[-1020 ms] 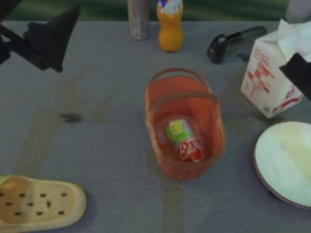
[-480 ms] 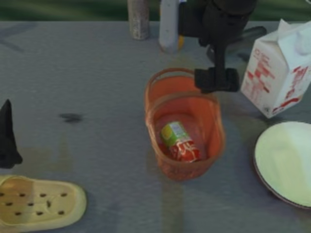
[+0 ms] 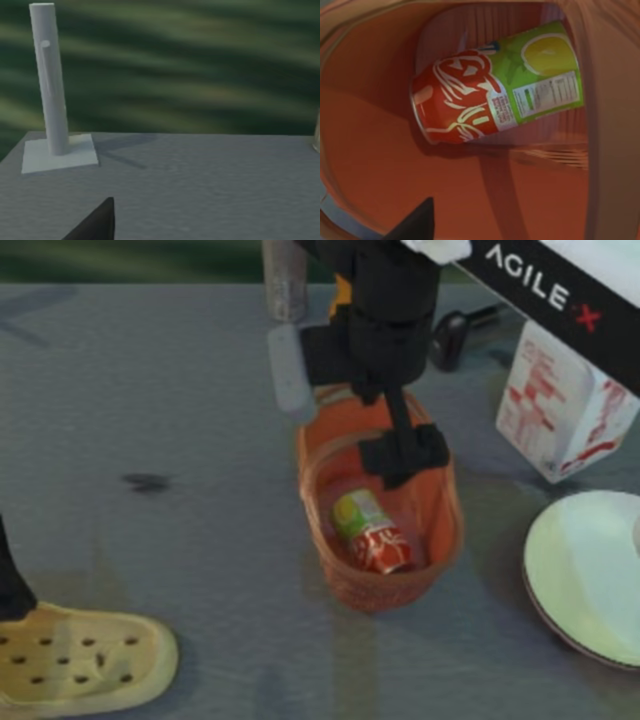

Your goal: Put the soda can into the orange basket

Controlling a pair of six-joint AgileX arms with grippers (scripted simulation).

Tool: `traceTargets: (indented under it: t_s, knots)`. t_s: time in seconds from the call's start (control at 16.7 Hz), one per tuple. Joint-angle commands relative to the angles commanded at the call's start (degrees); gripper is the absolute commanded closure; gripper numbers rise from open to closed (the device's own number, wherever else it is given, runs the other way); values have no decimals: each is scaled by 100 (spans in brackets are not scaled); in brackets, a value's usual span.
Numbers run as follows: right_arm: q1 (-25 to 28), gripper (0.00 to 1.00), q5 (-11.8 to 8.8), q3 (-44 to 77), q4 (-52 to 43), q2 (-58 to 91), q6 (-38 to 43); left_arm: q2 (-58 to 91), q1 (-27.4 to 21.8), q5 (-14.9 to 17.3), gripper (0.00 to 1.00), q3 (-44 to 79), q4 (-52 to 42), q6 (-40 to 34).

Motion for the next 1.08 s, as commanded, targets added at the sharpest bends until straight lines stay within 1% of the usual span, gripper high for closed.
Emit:
traceTargets:
  t_s: [0.24, 0.6, 0.84, 1.08]
  knots:
    - [-25, 0, 2, -34, 28, -6, 4, 0, 0, 0, 0, 0, 0, 0]
    - [2, 0, -2, -747, 562, -184, 1, 0, 0, 0, 0, 0, 0, 0]
    - [4, 0, -2, -819, 618, -201, 2, 0, 0, 0, 0, 0, 0, 0]
    - [4, 30, -2, -819, 618, -201, 2, 0, 0, 0, 0, 0, 0, 0]
